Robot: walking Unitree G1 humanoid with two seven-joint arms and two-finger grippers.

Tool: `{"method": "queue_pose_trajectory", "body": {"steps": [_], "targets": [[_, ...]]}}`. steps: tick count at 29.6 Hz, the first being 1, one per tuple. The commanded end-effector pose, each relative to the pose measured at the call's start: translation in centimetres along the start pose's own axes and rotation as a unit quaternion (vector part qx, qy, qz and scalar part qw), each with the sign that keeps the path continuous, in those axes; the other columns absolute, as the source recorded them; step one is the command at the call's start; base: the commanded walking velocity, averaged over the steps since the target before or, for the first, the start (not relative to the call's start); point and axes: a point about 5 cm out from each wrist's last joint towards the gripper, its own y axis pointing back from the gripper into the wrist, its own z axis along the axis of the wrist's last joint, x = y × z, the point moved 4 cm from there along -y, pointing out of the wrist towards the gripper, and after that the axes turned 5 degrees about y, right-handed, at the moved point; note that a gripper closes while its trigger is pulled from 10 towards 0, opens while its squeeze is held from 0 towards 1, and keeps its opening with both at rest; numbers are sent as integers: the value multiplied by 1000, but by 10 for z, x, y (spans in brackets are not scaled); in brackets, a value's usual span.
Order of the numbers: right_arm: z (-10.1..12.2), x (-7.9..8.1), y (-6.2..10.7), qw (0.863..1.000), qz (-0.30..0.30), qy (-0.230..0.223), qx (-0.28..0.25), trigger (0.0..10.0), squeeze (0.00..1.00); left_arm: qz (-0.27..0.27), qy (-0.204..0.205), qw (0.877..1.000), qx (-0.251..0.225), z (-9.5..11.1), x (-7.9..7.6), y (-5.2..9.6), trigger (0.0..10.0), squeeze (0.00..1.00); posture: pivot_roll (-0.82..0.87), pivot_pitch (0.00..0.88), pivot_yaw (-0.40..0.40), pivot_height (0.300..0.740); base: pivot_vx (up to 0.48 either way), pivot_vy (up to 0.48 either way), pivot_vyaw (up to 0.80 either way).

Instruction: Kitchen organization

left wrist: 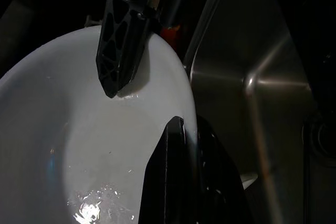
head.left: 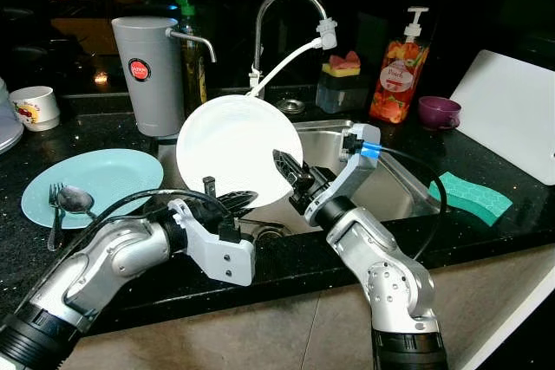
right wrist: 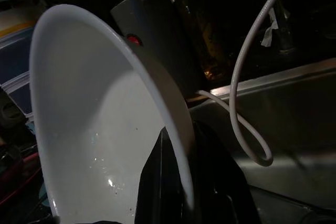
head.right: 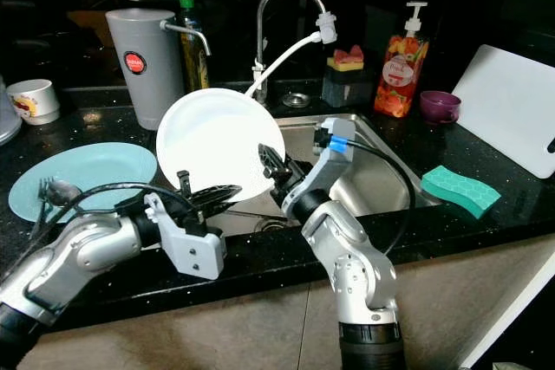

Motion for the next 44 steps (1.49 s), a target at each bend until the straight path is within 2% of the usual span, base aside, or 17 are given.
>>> {"method": "queue_pose_trajectory", "body": {"steps": [1, 4, 5, 7, 8, 9, 10, 11, 16, 26, 36, 37, 39, 41, 42, 43, 44], "targets": [[3, 3, -1, 1000, 16, 0, -6, 0, 0, 7, 4, 1000, -10, 4, 0, 1, 10000, 0, 122, 58, -44, 740, 0, 0, 0], [3, 2, -2, 1000, 14, 1, -6, 0, 0, 7, 4, 1000, -9, 4, 0, 1, 10000, 0, 122, 58, -44, 740, 0, 0, 0], [4, 2, -3, 1000, 13, 3, -7, 0, 0, 6, 12, 1000, -6, 3, -1, 1, 10000, 1000, 122, 58, -44, 740, 0, 0, 0], [5, 2, -4, 1000, 13, 4, -8, 0, 0, 5, 18, 1000, -4, 2, -1, 1, 10000, 1000, 122, 58, -44, 740, 0, 0, 0], [5, 2, -4, 1000, 12, 6, -8, 3373, 0, 10, 18, 1000, -3, 2, 0, 0, 10000, 1000, 124, 51, -48, 740, 0, 0, 0], [5, 1, -5, 1000, 7, 10, -7, 10000, 0, 17, 23, 1000, -1, 2, 1, 0, 10000, 1000, 124, 51, -48, 740, 0, 0, 0], [5, 0, -5, 1000, 3, 13, -6, 10000, 0, 22, 26, 999, 0, 1, 2, 0, 10000, 1000, 124, 51, -48, 740, 0, 0, 0], [5, -3, -6, 1000, -6, 16, -6, 10000, 0, 27, 32, 999, 1, 1, 3, 0, 10000, 0, 124, 51, -48, 740, 0, 0, 0], [6, -12, -8, 999, -31, 19, -9, 10000, 0, 33, 48, 998, 3, 1, 3, 0, 10000, 0, 124, 51, -48, 740, 0, 0, 0], [6, -66, -14, 987, -142, 76, 0, 10000, 0, 44, 100, 994, 13, 3, 1, -1, 10000, 0, 127, 58, -51, 740, 0, 0, 0], [-15, -87, -19, 977, -187, 95, 32, 10000, 0, 78, 143, 986, 37, -2, 4, -2, 10000, 0, 130, 65, -54, 740, 0, 0, 0], [-19, -90, -20, 975, -196, 100, 36, 10000, 0, 94, 157, 982, 48, -7, 6, -2, 10000, 0, 131, 65, -54, 740, 0, 0, 0], [-24, -92, -23, 969, -207, 130, 40, 10000, 0, 142, 215, 963, 81, -21, 15, 0, 10000, 0, 131, 65, -54, 740, 0, 0, 0], [-26, -90, -26, 964, -207, 159, 43, 10000, 0, 183, 274, 937, 111, -34, 21, 2, 10000, 0, 129, 65, -55, 740, 0, 0, 0], [-26, -90, -26, 964, -207, 159, 43, 10000, 0, 183, 274, 937, 111, -34, 21, 2, 10000, 0, 129, 65, -55, 740, 0, 0, 0], [-28, -85, -33, 960, -195, 196, 47, 10000, 0, 222, 337, 905, 137, -46, 26, 5, 10000, 0, 131, 65, -61, 740, 0, 0, 0], [-30, -80, -37, 958, -183, 216, 52, 10000, 0, 245, 378, 879, 156, -55, 28, 8, 10000, 0, 131, 65, -61, 740, 0, 0, 0]]}}
